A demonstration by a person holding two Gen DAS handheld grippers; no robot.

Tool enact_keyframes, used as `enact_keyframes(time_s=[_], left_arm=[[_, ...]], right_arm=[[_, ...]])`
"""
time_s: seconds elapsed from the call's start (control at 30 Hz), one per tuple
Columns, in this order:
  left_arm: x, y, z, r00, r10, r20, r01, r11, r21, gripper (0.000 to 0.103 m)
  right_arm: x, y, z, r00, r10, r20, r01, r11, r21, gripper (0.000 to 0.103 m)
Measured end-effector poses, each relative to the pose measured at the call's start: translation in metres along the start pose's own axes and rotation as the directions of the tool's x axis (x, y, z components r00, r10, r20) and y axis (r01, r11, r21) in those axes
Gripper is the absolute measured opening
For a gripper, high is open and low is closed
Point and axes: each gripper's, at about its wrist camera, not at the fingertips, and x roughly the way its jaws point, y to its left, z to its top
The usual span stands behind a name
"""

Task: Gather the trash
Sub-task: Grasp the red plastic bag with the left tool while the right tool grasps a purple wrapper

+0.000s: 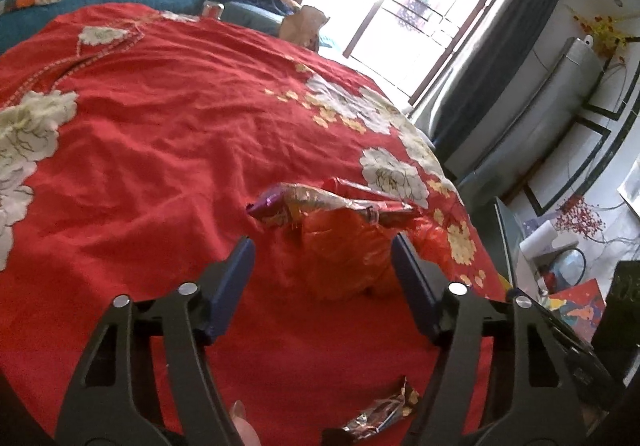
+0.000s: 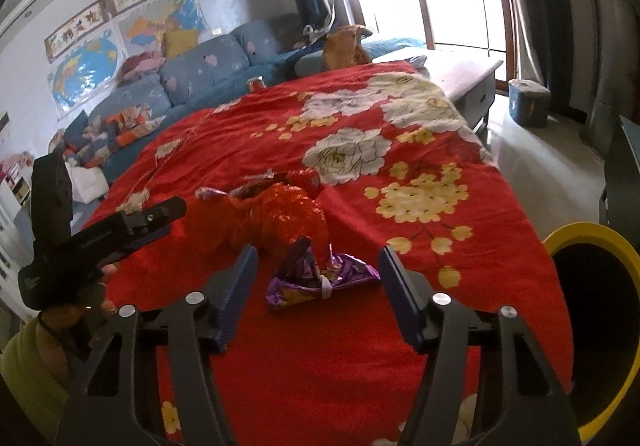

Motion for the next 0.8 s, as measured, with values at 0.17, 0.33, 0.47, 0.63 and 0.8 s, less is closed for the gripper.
enact_keyframes(time_s=[0.17,0.33,0.47,0.63,0.8], left_arm=[[0.012,0.003,-0.004,0.999,-0.029,-0.039,0.028,1.0,-0.01,0.055],[0.02,0.005,-0.007,0.997,-0.042,-0.064,0.041,0.999,-0.023,0.05],[0.023,0.006,-0.009,0.996,-0.05,-0.074,0.048,0.998,-0.031,0.047],[0.024,0.006,-0.01,0.995,-0.062,-0.083,0.06,0.998,-0.031,0.036],[0.024,0.006,-0.011,0.993,-0.076,-0.09,0.074,0.997,-0.025,0.022]], right_arm=[[0.014,0.003,0.0,0.999,0.012,-0.031,-0.013,1.0,-0.012,0.051],[0.027,0.006,0.0,0.998,0.017,-0.058,-0.018,1.0,-0.024,0.044],[0.036,0.007,0.0,0.997,0.02,-0.073,-0.023,0.999,-0.029,0.036],[0.04,0.011,-0.002,0.996,0.033,-0.081,-0.037,0.998,-0.041,0.021],[0.036,0.009,-0.005,0.996,0.036,-0.077,-0.038,0.999,-0.028,0.009]])
